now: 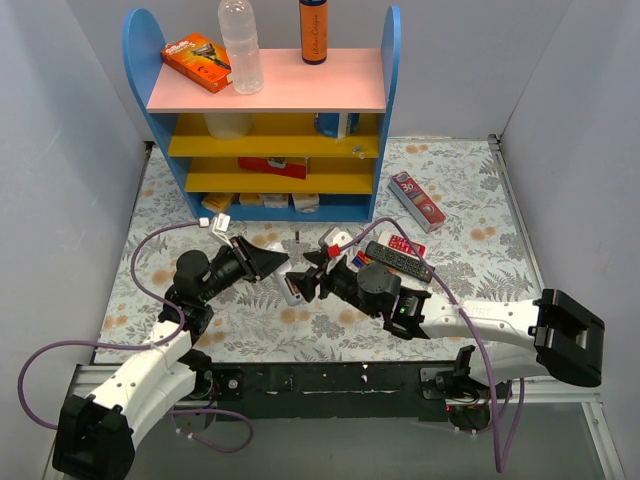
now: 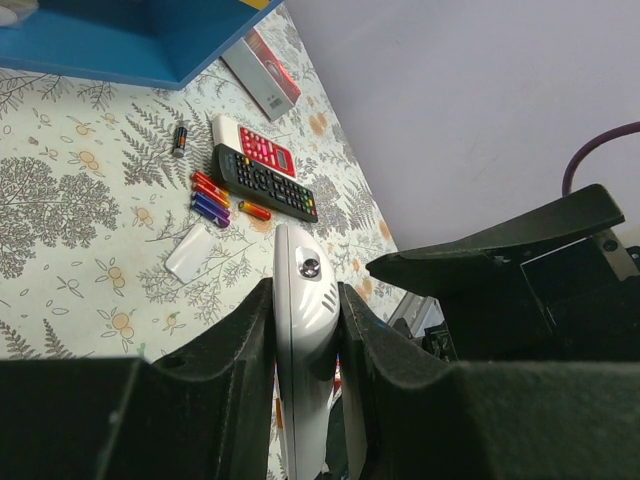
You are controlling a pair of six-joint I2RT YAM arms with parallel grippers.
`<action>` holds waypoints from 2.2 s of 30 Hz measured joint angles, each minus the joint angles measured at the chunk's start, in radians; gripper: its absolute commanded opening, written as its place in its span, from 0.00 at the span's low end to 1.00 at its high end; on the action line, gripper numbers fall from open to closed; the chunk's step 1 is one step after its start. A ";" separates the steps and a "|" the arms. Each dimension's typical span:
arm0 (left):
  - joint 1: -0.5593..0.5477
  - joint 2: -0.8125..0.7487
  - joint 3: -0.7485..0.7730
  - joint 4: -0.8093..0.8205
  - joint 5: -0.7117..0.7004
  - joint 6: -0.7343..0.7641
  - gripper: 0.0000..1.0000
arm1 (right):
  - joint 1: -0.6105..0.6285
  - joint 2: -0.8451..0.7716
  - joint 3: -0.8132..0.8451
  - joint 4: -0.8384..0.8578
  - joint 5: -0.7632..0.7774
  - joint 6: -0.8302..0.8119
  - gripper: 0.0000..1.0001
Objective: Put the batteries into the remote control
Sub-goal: Load the battery into the remote control.
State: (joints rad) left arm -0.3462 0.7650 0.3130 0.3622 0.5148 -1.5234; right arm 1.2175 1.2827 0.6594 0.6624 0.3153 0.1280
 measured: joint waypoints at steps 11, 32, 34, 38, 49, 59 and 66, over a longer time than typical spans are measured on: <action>0.000 0.038 0.076 -0.040 0.077 0.037 0.00 | 0.000 -0.119 0.034 -0.226 -0.137 -0.347 0.75; 0.000 0.077 0.251 -0.280 0.212 0.286 0.00 | -0.001 -0.158 0.140 -0.486 -0.357 -0.756 0.38; 0.000 0.080 0.251 -0.278 0.219 0.288 0.00 | -0.007 -0.146 0.153 -0.488 -0.379 -0.764 0.34; 0.000 0.086 0.249 -0.262 0.240 0.286 0.00 | -0.016 -0.108 0.171 -0.489 -0.411 -0.776 0.32; 0.000 0.087 0.239 -0.246 0.266 0.286 0.00 | -0.051 -0.082 0.178 -0.501 -0.474 -0.782 0.32; 0.000 0.087 0.238 -0.241 0.280 0.285 0.00 | -0.053 -0.049 0.214 -0.520 -0.510 -0.783 0.28; 0.000 0.087 0.238 -0.230 0.281 0.286 0.00 | -0.058 -0.032 0.222 -0.536 -0.525 -0.782 0.18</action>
State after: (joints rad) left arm -0.3462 0.8524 0.5507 0.1318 0.7959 -1.2377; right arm 1.1599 1.2503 0.8810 0.1268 -0.2096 -0.6540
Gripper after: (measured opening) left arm 0.243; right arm 0.241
